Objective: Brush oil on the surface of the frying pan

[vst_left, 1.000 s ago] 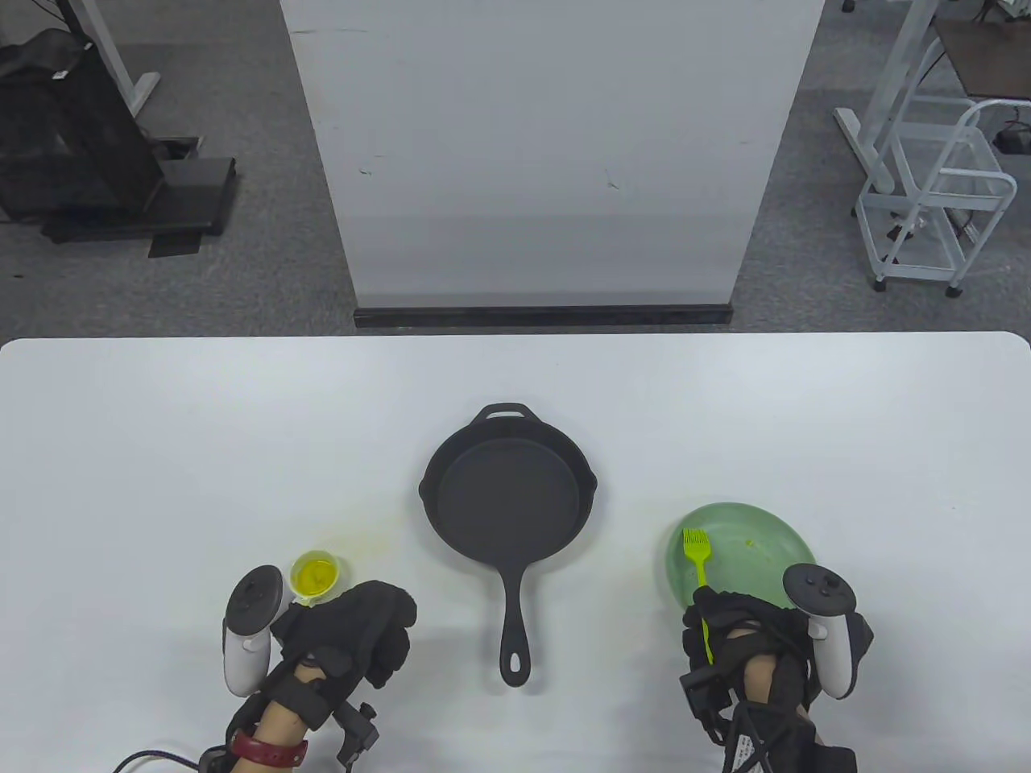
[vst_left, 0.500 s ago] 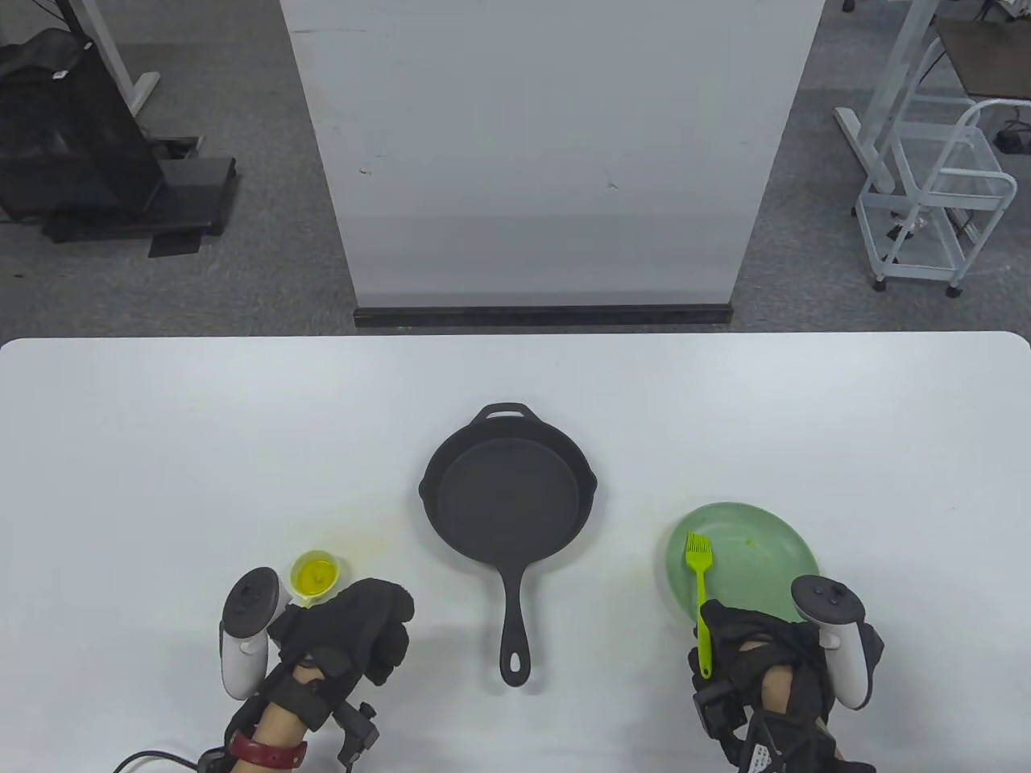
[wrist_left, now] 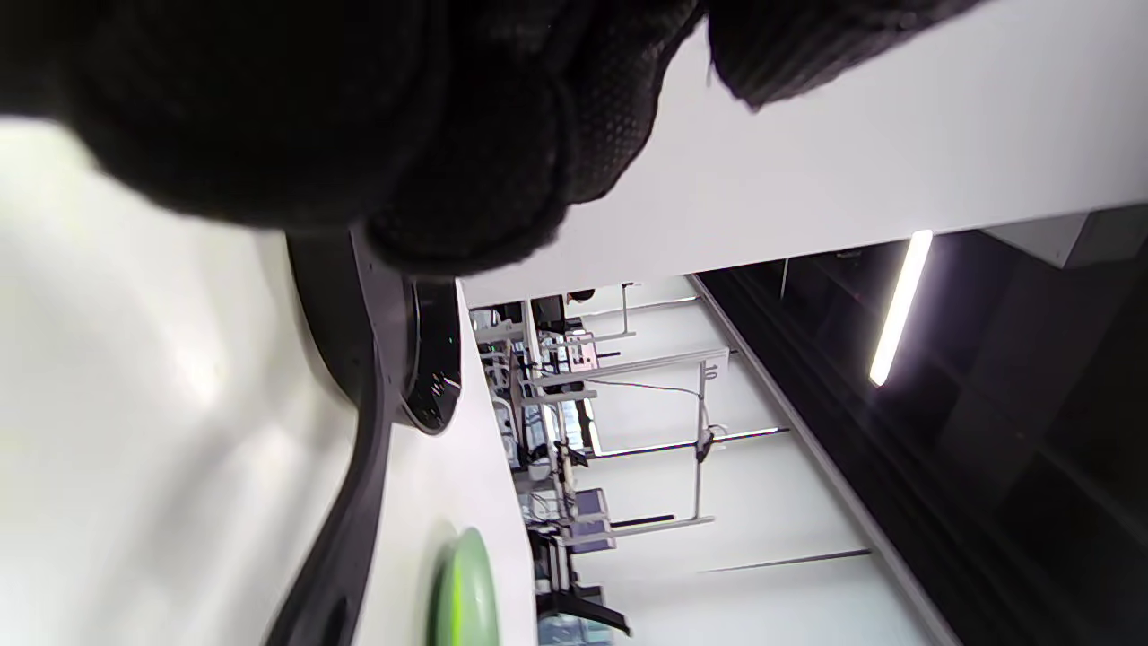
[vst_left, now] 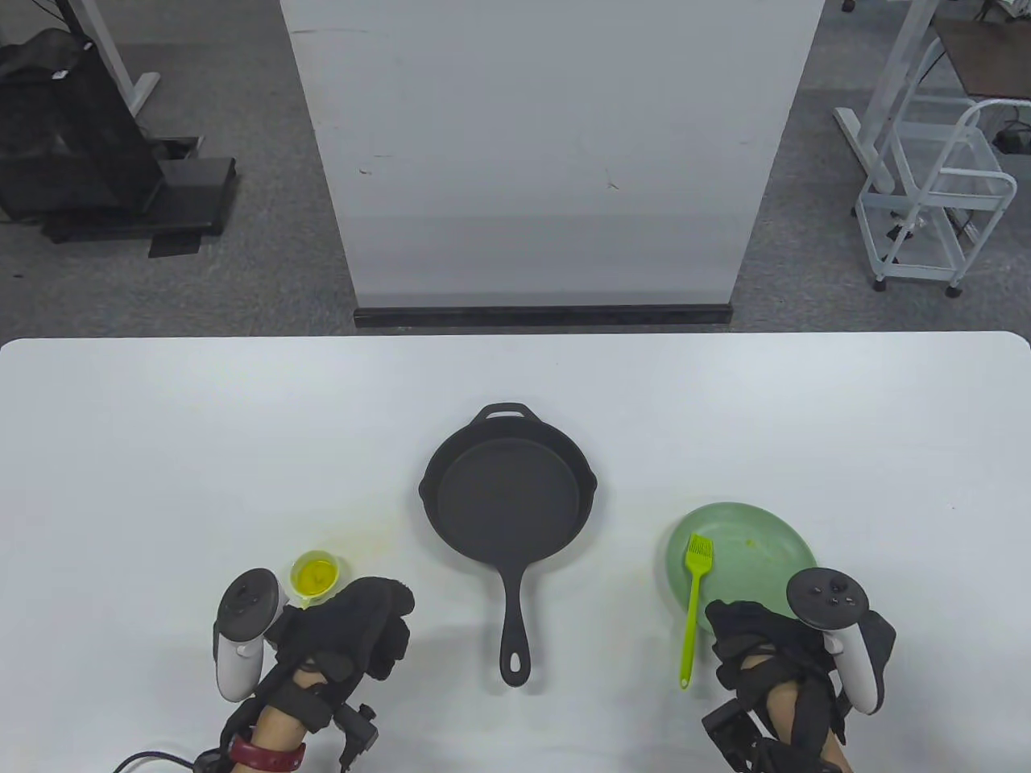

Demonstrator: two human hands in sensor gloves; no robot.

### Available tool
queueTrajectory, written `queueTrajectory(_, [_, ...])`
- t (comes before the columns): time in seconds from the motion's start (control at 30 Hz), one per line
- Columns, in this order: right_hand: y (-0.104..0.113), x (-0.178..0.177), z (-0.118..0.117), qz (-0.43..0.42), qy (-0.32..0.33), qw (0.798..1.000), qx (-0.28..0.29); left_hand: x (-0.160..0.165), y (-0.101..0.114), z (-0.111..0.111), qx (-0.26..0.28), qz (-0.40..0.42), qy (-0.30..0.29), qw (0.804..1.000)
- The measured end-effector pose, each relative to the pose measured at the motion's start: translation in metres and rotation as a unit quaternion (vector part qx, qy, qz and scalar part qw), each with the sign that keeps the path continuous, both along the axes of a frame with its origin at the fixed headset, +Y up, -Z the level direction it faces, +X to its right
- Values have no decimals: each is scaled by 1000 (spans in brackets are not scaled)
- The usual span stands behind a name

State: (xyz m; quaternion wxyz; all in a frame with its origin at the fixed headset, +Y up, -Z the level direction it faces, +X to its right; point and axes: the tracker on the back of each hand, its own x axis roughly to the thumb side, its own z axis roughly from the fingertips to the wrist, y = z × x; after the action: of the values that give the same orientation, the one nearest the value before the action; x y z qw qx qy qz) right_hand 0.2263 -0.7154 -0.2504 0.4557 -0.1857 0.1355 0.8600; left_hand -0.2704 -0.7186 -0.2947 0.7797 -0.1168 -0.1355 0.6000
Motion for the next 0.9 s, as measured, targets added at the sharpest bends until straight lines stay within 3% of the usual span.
queueTrajectory(0.1, [16, -7, 3, 30, 21, 997, 62, -1, 20, 6, 46, -97, 27, 994])
queueTrajectory(0.13, [22, -12, 6, 43, 25, 995, 84, -1, 33, 11, 79, -179, 46, 980])
queueTrajectory(0.23, [30, -22, 9, 81, 36, 987, 131, 1, 50, 21, 143, -303, 80, 939])
queueTrajectory(0.3, [33, -32, 13, 133, 43, 974, 177, 0, 57, 31, 179, -406, 98, 891])
queueTrajectory(0.43, [27, -48, 19, 228, 60, 942, 240, -5, 52, 41, 203, -488, 109, 842])
queueTrajectory(0.57, [14, -57, 22, 306, 72, 911, 266, -12, 39, 42, 204, -529, 130, 813])
queueTrajectory(0.77, [-10, -58, 22, 390, 91, 878, 263, -12, 28, 41, 212, -558, 148, 789])
queueTrajectory(0.83, [-9, -56, 24, 382, 92, 883, 258, -12, 25, 41, 203, -566, 153, 784])
queueTrajectory(0.9, [-10, -56, 27, 373, 82, 882, 276, -12, 22, 42, 190, -557, 152, 794])
